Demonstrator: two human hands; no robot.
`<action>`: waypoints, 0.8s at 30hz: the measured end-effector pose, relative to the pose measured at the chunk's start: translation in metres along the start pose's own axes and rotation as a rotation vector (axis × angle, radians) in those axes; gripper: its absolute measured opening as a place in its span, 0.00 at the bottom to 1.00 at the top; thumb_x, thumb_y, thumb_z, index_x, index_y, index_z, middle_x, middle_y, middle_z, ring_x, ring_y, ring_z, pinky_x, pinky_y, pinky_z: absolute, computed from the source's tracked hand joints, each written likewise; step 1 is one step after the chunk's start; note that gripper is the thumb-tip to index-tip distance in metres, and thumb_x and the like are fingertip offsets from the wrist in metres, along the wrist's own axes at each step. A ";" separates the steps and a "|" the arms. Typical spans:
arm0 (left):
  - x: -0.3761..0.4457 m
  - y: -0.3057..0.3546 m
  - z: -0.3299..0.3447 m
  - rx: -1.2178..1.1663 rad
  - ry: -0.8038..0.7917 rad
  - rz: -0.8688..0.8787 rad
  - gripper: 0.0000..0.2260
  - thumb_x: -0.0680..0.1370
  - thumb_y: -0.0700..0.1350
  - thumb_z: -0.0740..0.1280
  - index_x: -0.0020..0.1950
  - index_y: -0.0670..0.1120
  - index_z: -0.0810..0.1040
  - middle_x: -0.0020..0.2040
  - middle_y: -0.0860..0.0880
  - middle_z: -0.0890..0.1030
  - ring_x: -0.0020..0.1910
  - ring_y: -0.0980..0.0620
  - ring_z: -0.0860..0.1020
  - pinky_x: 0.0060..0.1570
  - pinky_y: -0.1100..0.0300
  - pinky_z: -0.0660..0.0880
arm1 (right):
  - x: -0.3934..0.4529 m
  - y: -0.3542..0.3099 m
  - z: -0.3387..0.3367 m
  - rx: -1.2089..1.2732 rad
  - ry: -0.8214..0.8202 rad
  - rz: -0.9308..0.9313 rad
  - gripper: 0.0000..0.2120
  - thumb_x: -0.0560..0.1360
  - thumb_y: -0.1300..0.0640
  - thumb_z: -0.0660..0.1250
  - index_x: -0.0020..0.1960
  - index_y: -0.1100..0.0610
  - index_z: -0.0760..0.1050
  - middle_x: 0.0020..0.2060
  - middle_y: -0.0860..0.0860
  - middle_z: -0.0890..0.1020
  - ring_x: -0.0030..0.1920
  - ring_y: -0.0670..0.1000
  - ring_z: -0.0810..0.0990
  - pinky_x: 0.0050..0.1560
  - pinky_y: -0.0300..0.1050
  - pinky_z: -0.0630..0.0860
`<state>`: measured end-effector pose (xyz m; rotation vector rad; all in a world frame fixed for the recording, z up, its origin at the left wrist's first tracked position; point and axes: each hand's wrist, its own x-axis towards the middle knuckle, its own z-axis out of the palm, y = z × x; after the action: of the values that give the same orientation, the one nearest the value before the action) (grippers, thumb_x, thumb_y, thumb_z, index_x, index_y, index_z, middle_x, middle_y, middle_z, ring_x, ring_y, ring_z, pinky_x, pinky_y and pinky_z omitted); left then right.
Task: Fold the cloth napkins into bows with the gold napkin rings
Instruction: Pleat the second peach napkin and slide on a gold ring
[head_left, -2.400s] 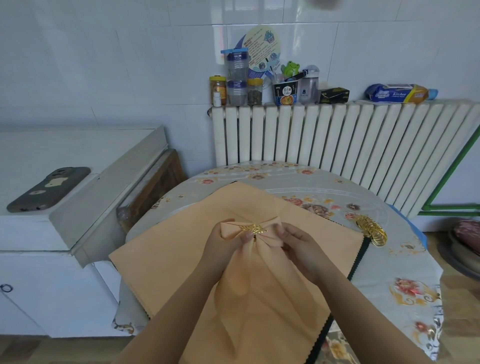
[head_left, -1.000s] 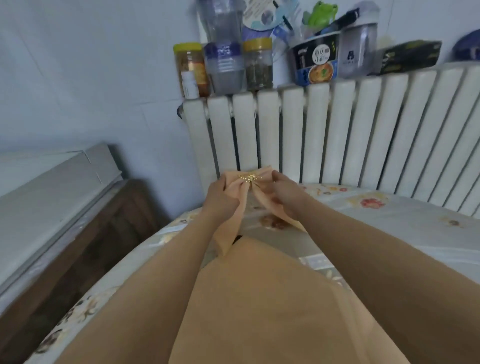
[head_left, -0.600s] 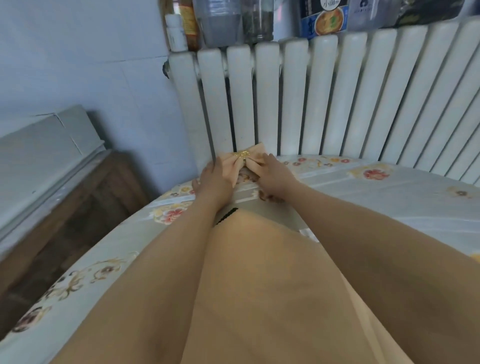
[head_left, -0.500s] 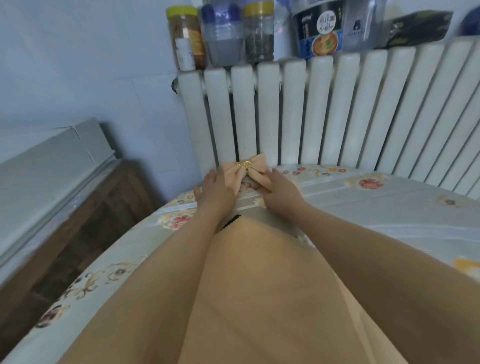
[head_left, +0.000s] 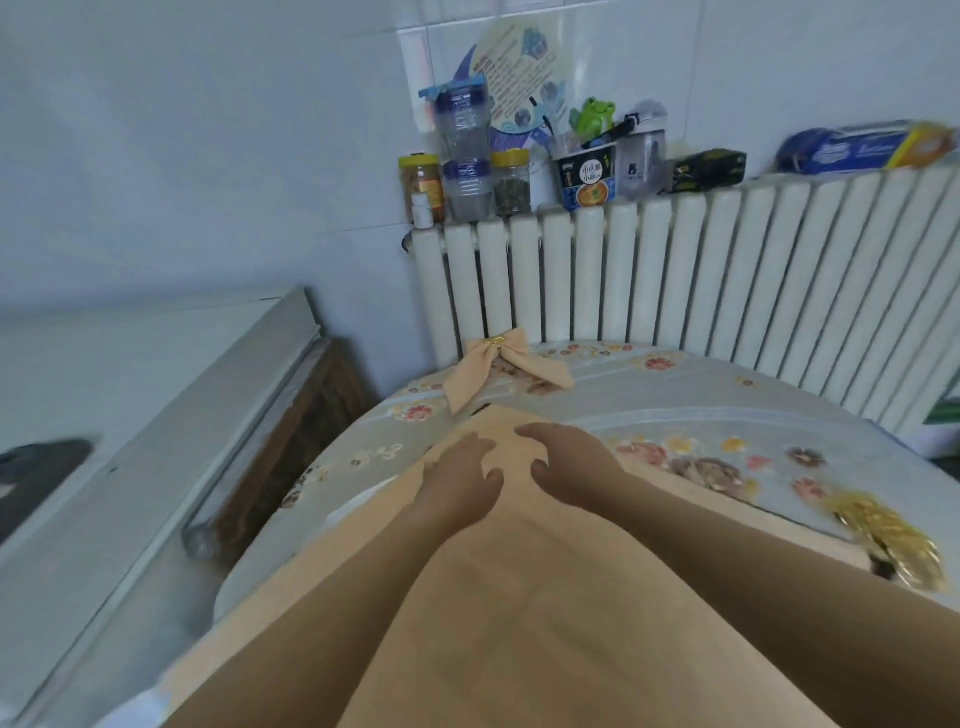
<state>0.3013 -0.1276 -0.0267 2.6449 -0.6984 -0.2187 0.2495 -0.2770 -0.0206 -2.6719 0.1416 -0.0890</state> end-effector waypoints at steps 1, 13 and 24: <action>-0.019 0.000 0.004 -0.005 -0.029 -0.012 0.21 0.81 0.50 0.57 0.74 0.50 0.62 0.76 0.51 0.58 0.75 0.53 0.56 0.72 0.52 0.55 | -0.017 -0.003 0.002 -0.002 -0.018 -0.006 0.25 0.77 0.60 0.59 0.73 0.50 0.63 0.71 0.47 0.67 0.70 0.49 0.66 0.67 0.44 0.64; -0.223 -0.004 0.040 0.043 -0.241 0.004 0.26 0.76 0.58 0.65 0.71 0.52 0.66 0.74 0.51 0.62 0.73 0.51 0.60 0.70 0.54 0.60 | -0.221 -0.014 0.030 -0.014 -0.219 -0.054 0.23 0.77 0.50 0.63 0.71 0.50 0.66 0.69 0.47 0.70 0.70 0.48 0.65 0.68 0.39 0.60; -0.292 -0.025 0.049 0.051 -0.282 0.046 0.36 0.67 0.65 0.70 0.72 0.64 0.58 0.77 0.54 0.49 0.76 0.51 0.48 0.72 0.52 0.48 | -0.300 0.002 0.050 -0.009 -0.299 -0.137 0.37 0.61 0.35 0.73 0.67 0.37 0.65 0.74 0.39 0.55 0.74 0.46 0.48 0.71 0.43 0.47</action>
<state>0.0488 0.0229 -0.0671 2.6705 -0.8632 -0.5753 -0.0444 -0.2225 -0.0775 -2.6641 -0.1362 0.2674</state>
